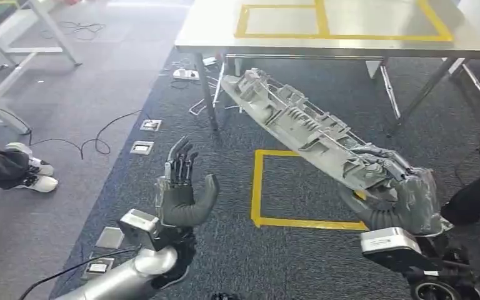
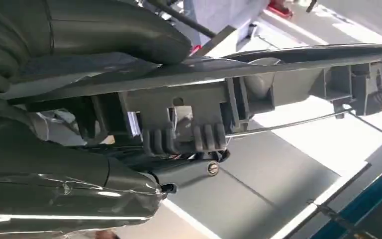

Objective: Take the parts from the cabinet and place them on the table.

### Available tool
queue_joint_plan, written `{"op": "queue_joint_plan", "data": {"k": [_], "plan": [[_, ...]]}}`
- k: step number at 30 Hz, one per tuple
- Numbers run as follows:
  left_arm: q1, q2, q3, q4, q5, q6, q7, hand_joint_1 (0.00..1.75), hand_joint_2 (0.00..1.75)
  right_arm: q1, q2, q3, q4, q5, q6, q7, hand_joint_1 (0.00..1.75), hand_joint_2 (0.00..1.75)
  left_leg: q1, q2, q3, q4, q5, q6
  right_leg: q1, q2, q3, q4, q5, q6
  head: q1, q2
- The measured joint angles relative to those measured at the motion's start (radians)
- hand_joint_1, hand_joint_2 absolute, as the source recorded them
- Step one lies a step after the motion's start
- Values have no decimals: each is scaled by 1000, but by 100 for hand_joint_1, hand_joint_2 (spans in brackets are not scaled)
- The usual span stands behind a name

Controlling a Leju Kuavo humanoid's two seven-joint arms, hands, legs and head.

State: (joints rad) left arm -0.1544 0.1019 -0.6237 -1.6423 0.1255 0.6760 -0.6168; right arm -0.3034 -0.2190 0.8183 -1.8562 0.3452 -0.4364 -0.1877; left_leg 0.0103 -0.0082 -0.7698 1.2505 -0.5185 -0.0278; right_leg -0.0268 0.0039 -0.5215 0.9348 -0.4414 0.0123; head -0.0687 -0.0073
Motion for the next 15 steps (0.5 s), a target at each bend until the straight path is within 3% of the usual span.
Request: {"op": "queue_joint_plan", "data": {"k": [1,2,3,5,6,8,9,10,15], "plan": [[1,0,0,1,1,0,0,0,175,2,0,0,3,-5,0,-3,175,175,4,2,-15,24,4,-4,-2,-7,0,1,-1,1,-1,0],[1,1,0,2,2,0,0,0,175,3,0,0,7,-6,0,-4,175,175,8,3,-5,1,27,-7,-3,-12,1,1,-3,3,-5,0],[1,1,0,3,3,-2,0,0,175,4,0,0,9,-8,0,-5,175,175,12,3,30,-67,67,-9,-5,-16,4,1,-6,7,-6,0],[0,1,0,3,5,-3,0,0,175,7,0,0,13,-13,0,-7,175,175,18,11,128,-248,145,-11,-8,-20,9,5,-13,19,-6,0],[-3,1,0,3,8,-3,0,0,175,7,0,0,14,-16,0,-8,175,175,14,17,147,-281,129,-9,0,-20,4,9,-19,27,-8,0],[-2,0,0,3,16,-6,1,0,175,9,0,-1,15,-20,0,-10,175,175,13,10,143,-283,130,11,1,-20,4,11,-24,34,1,0],[-3,0,0,4,18,-6,3,0,175,13,0,-1,16,-21,0,-11,175,175,12,9,144,-285,130,9,-1,-18,7,12,-27,17,2,0],[-2,0,0,3,18,-6,5,0,175,13,0,-1,16,-22,0,-12,175,175,11,7,146,-285,130,10,-1,-19,9,11,-26,6,5,0],[-3,0,0,4,18,-8,10,0,175,15,0,0,16,-22,0,-12,175,175,7,3,147,-285,125,21,-1,-21,21,-7,-22,6,13,0]]}}
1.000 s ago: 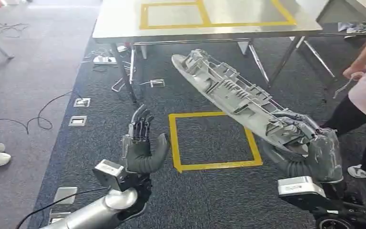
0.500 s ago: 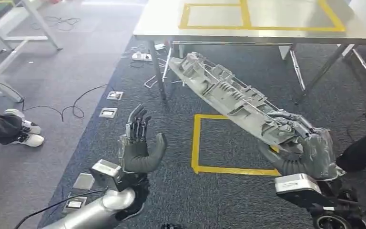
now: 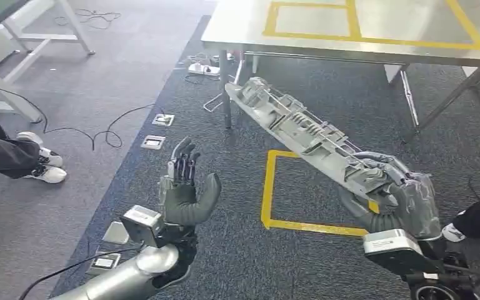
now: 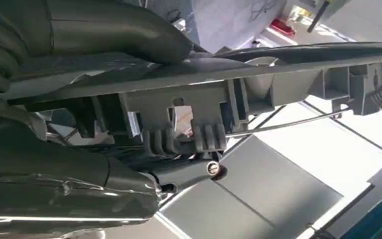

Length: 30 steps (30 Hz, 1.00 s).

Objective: Take the parts from the cabinet and place them on the table.

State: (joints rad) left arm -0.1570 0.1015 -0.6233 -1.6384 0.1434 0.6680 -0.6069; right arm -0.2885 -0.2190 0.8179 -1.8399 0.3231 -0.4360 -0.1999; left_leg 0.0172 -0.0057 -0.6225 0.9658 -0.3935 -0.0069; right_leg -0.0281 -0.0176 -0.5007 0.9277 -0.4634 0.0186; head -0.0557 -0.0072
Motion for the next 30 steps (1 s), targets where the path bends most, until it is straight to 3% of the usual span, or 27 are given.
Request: {"op": "queue_joint_plan", "data": {"k": [2,4,8,9,10,11,12,14,15,16,17,19,20,21,22,23,24,25,26,27,29,30], "plan": [[0,0,0,0,0,0,0,0,175,0,0,0,0,0,0,0,175,175,-2,0,1,0,-1,2,-1,0,2,-4,2,5,0,0],[0,0,0,0,0,0,2,0,175,0,0,0,0,0,0,0,175,175,-2,0,1,1,-1,4,-2,0,4,-7,4,23,0,0],[0,0,0,0,0,0,11,0,175,3,0,0,0,0,0,2,175,175,-2,0,1,1,-2,6,-2,0,5,-10,4,38,0,0],[-1,1,0,0,0,0,14,0,175,3,2,0,0,0,1,3,175,175,-14,-3,3,1,-5,23,-5,-5,11,-27,10,58,-1,0],[0,1,0,-2,-1,1,15,0,175,7,2,-1,-1,1,3,4,175,175,3,0,30,-36,5,38,-6,-5,23,-36,8,61,-3,0],[0,0,0,-2,-2,0,17,0,175,7,2,-1,0,2,2,5,175,175,2,0,52,-63,7,37,-6,1,12,-14,0,56,2,0],[-3,0,0,-2,-2,0,19,0,175,6,2,-1,0,2,3,5,175,175,5,2,62,-72,4,44,-5,5,-19,52,-36,51,9,0],[-1,-2,0,-2,-2,-6,21,0,175,10,2,-1,0,2,2,10,175,175,5,1,70,-72,2,39,-6,12,-114,230,-100,50,10,0],[2,-2,0,-2,-2,-8,23,0,175,13,2,-1,0,3,2,14,175,175,5,0,75,-71,-2,36,-7,12,-153,293,-110,52,10,0],[5,-2,0,-2,-2,-13,23,0,175,14,2,-1,0,5,1,18,175,175,8,-3,80,-70,-6,31,-11,12,-165,300,-93,55,10,0],[5,-2,0,-2,-2,-16,23,0,175,15,2,-1,0,5,1,21,175,175,12,-6,87,-67,-12,23,-15,12,-151,256,-52,58,10,0],[5,-3,0,-2,-2,-18,23,0,175,15,2,-1,0,6,1,25,175,175,24,-12,100,-49,-34,2,-30,12,-78,81,56,74,11,0],[4,-3,0,-2,-2,-18,23,0,175,17,2,-1,0,6,1,26,175,175,21,-14,95,-36,-47,-13,-35,20,-59,40,50,90,16,0],[3,-3,0,-3,-2,-18,24,0,175,17,2,0,-2,6,1,27,175,175,15,-18,85,-17,-54,-23,-28,25,-41,19,28,73,30,0],[3,-3,0,-3,-2,-19,24,0,175,20,2,0,-3,6,1,26,175,175,15,-19,80,-21,-48,-28,-27,22,-53,38,27,57,24,0],[5,-3,0,-3,-2,-19,23,0,175,21,2,-1,-3,6,0,26,175,175,18,-19,80,-21,-49,-32,-25,23,-58,39,22,49,10,0],[5,-3,0,-3,-2,-19,24,0,175,21,2,-1,-3,7,0,26,175,175,22,-19,83,-24,-51,-36,-22,25,-59,40,18,41,8,0],[3,-3,0,-3,-2,-19,24,0,175,20,3,-1,-4,8,0,27,175,175,25,-18,87,-21,-63,-43,-23,26,-45,38,13,30,4,0],[1,-3,0,-3,-2,-21,23,0,175,21,3,-3,-5,9,-1,27,175,175,25,-7,77,10,-71,-43,-21,26,-36,35,7,21,-3,0],[-3,-3,0,-3,-3,-24,23,0,175,21,3,-3,-5,10,-1,28,175,175,24,0,37,77,-88,-41,-18,25,-28,33,2,14,-8,0],[0,-3,0,-3,-3,-26,23,0,175,21,3,-1,-5,11,-1,27,175,175,17,1,-85,256,-127,-37,-13,25,-9,25,-11,5,-15,0],[1,-2,0,-3,-3,-27,23,0,175,22,3,-1,-5,11,-1,27,175,175,14,1,-136,315,-127,-33,-8,25,2,23,-19,2,-20,0]]}}
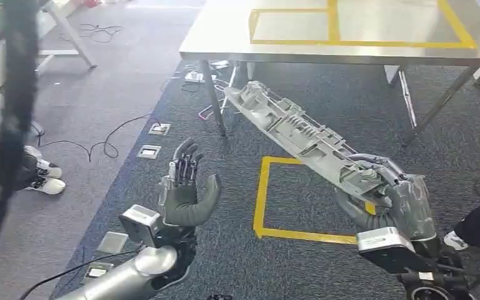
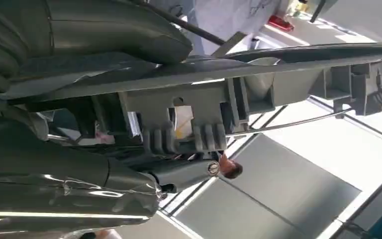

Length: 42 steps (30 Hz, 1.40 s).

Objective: Take the parts from the cabinet and place them on the table.

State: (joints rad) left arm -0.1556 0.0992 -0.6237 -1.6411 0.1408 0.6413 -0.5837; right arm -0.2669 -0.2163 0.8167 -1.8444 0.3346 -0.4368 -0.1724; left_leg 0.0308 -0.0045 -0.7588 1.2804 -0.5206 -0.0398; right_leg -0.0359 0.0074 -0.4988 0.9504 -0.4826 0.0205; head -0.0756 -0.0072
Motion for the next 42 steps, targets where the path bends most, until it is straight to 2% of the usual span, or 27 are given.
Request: {"op": "queue_joint_plan", "data": {"k": [1,2,4,5,6,7,8,10,12,13,15,17,18,19,20,21,22,23,25,27,28,30,32,33,36,40,42], "plan": [[0,1,0,0,0,-1,0,0,175,0,0,0,0,0,0,0,175,175,-5,0,-31,11,27,8,5,1,14,-2,-11,-2,-3,0],[0,1,0,0,1,-1,0,0,175,0,0,0,0,0,0,0,175,175,-12,0,-32,-31,82,22,11,3,35,-5,-23,-4,-6,0],[0,1,0,0,1,-1,0,0,175,0,0,0,0,0,0,0,175,175,-33,-2,17,-208,222,60,23,4,80,-14,-49,-8,-14,0],[-1,2,0,0,1,-1,0,0,175,0,0,0,0,0,0,0,175,175,-46,-2,37,-288,264,85,24,4,93,-23,-61,-9,-16,0],[-1,3,0,2,2,-2,0,0,175,-1,0,0,1,0,-2,0,175,175,-51,4,54,-276,236,97,32,2,87,-36,-68,-3,2,0],[-3,3,-1,1,2,-3,-1,0,175,0,0,0,1,-2,-3,-2,175,175,-61,4,76,-309,221,100,20,6,96,-50,-70,3,11,0],[-7,3,-1,1,2,-3,-2,0,175,-2,0,0,1,-4,-6,-3,175,175,-61,4,86,-335,199,102,21,0,128,-52,-68,9,0,0],[-8,2,-1,0,3,-4,-2,0,175,-5,0,-1,-1,-5,-10,-4,175,175,-51,4,115,-356,181,94,23,-1,132,-35,-54,20,-6,0],[-7,2,-1,2,3,-7,-3,0,175,-6,0,0,1,-8,-12,-5,175,175,-42,-1,155,-373,164,91,20,-3,50,103,-44,21,3,0],[-7,2,-1,3,3,-9,-3,0,175,-4,0,1,2,-9,-12,-7,175,175,-41,-2,169,-373,153,92,20,-2,-1,178,-62,20,8,0],[-3,2,-1,7,4,-11,-3,0,175,0,0,1,5,-9,-13,-8,175,175,-40,-4,205,-374,123,89,18,-3,-81,256,-152,29,12,0],[-2,2,-1,10,4,-11,-3,0,175,1,-1,0,6,-10,-15,-8,175,175,-37,-8,248,-374,91,84,15,-3,-123,227,-215,43,16,0],[-2,2,-1,10,4,-11,-3,0,175,3,-2,1,7,-10,-15,-8,175,175,-34,-9,272,-374,73,80,12,-3,-130,175,-197,49,18,0],[-2,2,-1,11,4,-11,-3,0,175,6,-2,1,8,-10,-15,-8,175,175,-32,-10,295,-374,55,75,8,-4,-132,108,-130,54,21,0],[-1,2,-1,11,4,-11,-3,0,175,9,-2,2,9,-9,-15,-9,175,175,-31,-10,316,-372,37,71,3,-6,-134,37,-6,55,25,0],[0,3,-1,13,4,-12,-3,0,175,13,-3,2,11,-9,-15,-9,175,175,-37,-12,328,-362,18,62,6,-13,-141,-4,150,49,32,0],[4,3,0,14,4,-13,-3,0,175,9,-3,4,13,-10,-15,-9,175,175,-35,-19,312,-350,17,56,9,-14,-117,7,116,30,37,0],[0,3,-1,15,5,-13,0,0,175,15,-3,3,11,-9,-19,-10,175,175,-33,-20,311,-346,10,47,16,-3,-129,17,128,21,22,0],[-8,0,-2,13,2,-15,-1,0,175,10,-3,-2,8,-6,-19,-10,175,175,-28,-15,298,-323,23,35,19,-6,-121,13,115,5,21,0],[-11,-1,-2,13,1,-17,-3,0,175,10,-3,-2,9,-5,-19,-10,175,175,-24,-8,213,-183,59,25,10,-2,-95,-12,108,-3,12,0],[-10,-1,-2,13,1,-20,-3,0,175,10,-3,-1,10,-5,-19,-11,175,175,-21,-6,157,-106,41,17,9,-2,-84,-19,104,-7,6,0],[-8,1,-2,18,1,-20,-3,0,175,11,-3,0,10,-4,-20,-17,175,175,-14,-4,72,-16,-40,5,9,-1,-59,-26,86,-9,-1,0],[-8,1,-2,19,2,-20,-3,0,175,11,-3,0,13,-4,-21,-18,175,175,-11,-2,34,-31,-65,3,7,1,-33,-26,67,-8,-6,0],[-7,1,-2,20,2,-20,-3,0,175,11,-3,0,14,-4,-21,-19,175,175,-11,-1,41,-91,-19,7,7,3,-18,-26,57,-6,-9,0],[-8,2,-2,19,2,-18,-3,0,175,10,-3,0,14,-5,-21,-19,175,175,-16,-1,88,-333,203,31,9,6,8,-24,29,6,-20,0],[-9,2,-2,19,1,-15,-3,0,175,8,-3,0,11,-5,-22,-19,175,175,-23,-6,96,-336,191,43,16,13,15,-24,-7,33,-12,0],[-11,-1,-2,19,0,-14,-3,0,175,7,-3,0,9,-5,-23,-19,175,175,-18,-6,113,-341,182,56,11,2,5,28,-43,39,-2,0]]}}
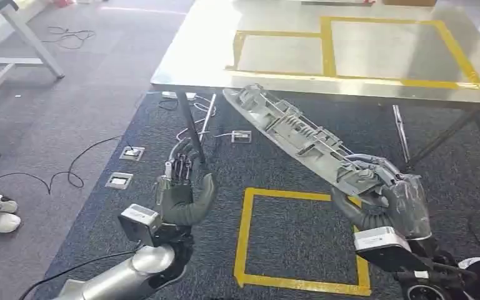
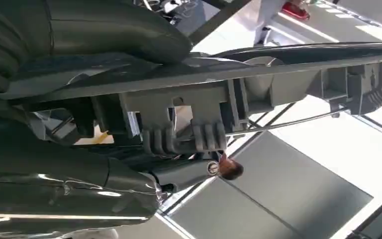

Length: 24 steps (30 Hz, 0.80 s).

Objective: Take the parts from the cabinet and place them on the table.

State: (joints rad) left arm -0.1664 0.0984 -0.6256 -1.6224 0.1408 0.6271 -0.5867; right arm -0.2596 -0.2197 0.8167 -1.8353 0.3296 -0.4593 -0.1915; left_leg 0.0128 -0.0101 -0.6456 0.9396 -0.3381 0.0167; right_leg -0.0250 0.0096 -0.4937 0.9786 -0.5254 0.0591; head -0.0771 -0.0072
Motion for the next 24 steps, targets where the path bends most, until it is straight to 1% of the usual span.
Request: {"op": "queue_joint_plan", "data": {"k": [1,2,3,4,5,6,7,8,9,10,11,12,13,14,15,16,17,18,19,20,21,22,23,24], "plan": [[0,-1,0,0,0,0,0,0,175,0,0,0,0,0,0,0,175,175,-3,0,5,1,-5,7,-1,-1,-37,76,-39,0,8,0],[0,-2,0,0,0,0,0,0,175,1,0,1,0,0,0,0,175,175,-6,0,10,1,-10,14,0,-1,-90,176,-81,1,12,0],[0,-2,0,0,0,0,0,0,175,2,0,1,0,0,0,0,175,175,-10,0,15,2,-16,17,1,-1,-138,259,-105,2,14,0],[1,-2,0,0,0,0,0,0,175,2,0,1,0,0,0,0,175,175,-14,0,21,3,-22,19,2,-1,-170,301,-104,2,15,0],[1,-2,0,0,0,0,0,0,175,2,0,1,0,0,0,0,175,175,-16,-2,29,4,-29,20,3,-1,-175,290,-78,0,15,0],[1,-2,0,0,0,0,0,0,175,2,0,1,0,0,0,0,175,175,-18,-4,38,6,-36,19,5,-1,-160,237,-33,-4,16,0],[1,-2,0,0,0,0,0,0,175,2,0,1,0,0,0,0,175,175,-20,-7,48,9,-45,19,7,-1,-132,157,21,-10,18,0],[1,-2,0,0,0,0,0,0,175,2,0,1,0,0,0,0,175,175,-22,-8,58,12,-53,17,9,-1,-97,62,78,-17,20,0],[1,-3,0,0,0,0,0,0,175,2,0,1,0,0,0,0,175,175,-23,-8,64,13,-61,15,13,-1,-75,-4,103,-27,22,0],[0,-3,0,0,0,0,0,0,175,2,0,1,0,-1,0,0,175,175,-32,-9,61,20,-64,11,18,-1,-65,-9,101,-30,22,0],[0,-3,0,0,0,0,0,0,175,0,0,1,-1,-1,0,-1,175,175,-28,-11,54,22,-62,8,19,-1,-64,-12,99,-33,23,0],[2,-3,0,0,0,0,0,0,175,1,0,1,-1,-1,0,-1,175,175,-27,-10,54,22,-62,7,21,-1,-66,-12,100,-34,20,0],[1,-3,0,0,0,0,0,0,175,0,0,0,-1,-1,0,0,175,175,-26,-10,55,19,-62,3,22,0,-65,-13,100,-35,21,0],[0,-3,0,-1,0,1,0,0,175,0,0,0,-1,-1,0,0,175,175,-33,-10,55,23,-69,-3,10,-2,-58,-26,102,-39,22,0],[0,-3,0,-1,-1,1,0,0,175,0,0,0,-1,-1,0,0,175,175,-29,-5,48,45,-86,-14,6,-2,-49,-32,105,-43,19,0],[-3,-3,0,-1,-1,1,0,0,175,0,0,0,-1,-1,0,0,175,175,-26,-3,20,100,-118,-20,5,-4,-49,-33,104,-47,13,0],[-2,-2,0,-1,-1,1,0,0,175,1,0,1,-1,-1,0,0,175,175,-19,-2,-21,180,-153,-26,5,-5,-49,-32,103,-49,9,0],[-1,-2,0,-1,-1,1,1,0,175,1,0,1,-1,-1,0,0,175,175,-12,-1,-71,269,-184,-32,5,-6,-49,-32,102,-50,8,0],[0,-2,0,-1,-1,1,2,0,175,1,0,0,-1,-1,0,0,175,175,-7,1,-106,328,-196,-37,4,-6,-49,-32,100,-51,7,0],[0,-2,0,-1,-1,1,3,0,175,1,0,0,-1,-1,0,1,175,175,-1,2,-121,342,-186,-41,3,-6,-48,-32,98,-50,6,0],[0,-2,0,-1,-1,2,3,0,175,1,0,0,-1,0,0,2,175,175,3,3,-111,310,-153,-44,1,-6,-45,-32,95,-49,6,0],[0,-1,0,-1,-1,2,3,0,175,1,0,0,-1,1,0,2,175,175,7,3,-78,236,-106,-46,-3,-5,-40,-32,91,-44,5,0],[0,-1,0,-1,-1,2,4,0,175,1,0,0,-1,3,1,3,175,175,10,5,-31,140,-57,-49,-6,-3,-33,-30,85,-37,3,0],[-1,-1,0,-1,-2,3,5,0,175,1,0,0,-1,3,1,4,175,175,15,7,10,55,-24,-51,-7,-3,-29,-29,78,-29,-1,0]]}}
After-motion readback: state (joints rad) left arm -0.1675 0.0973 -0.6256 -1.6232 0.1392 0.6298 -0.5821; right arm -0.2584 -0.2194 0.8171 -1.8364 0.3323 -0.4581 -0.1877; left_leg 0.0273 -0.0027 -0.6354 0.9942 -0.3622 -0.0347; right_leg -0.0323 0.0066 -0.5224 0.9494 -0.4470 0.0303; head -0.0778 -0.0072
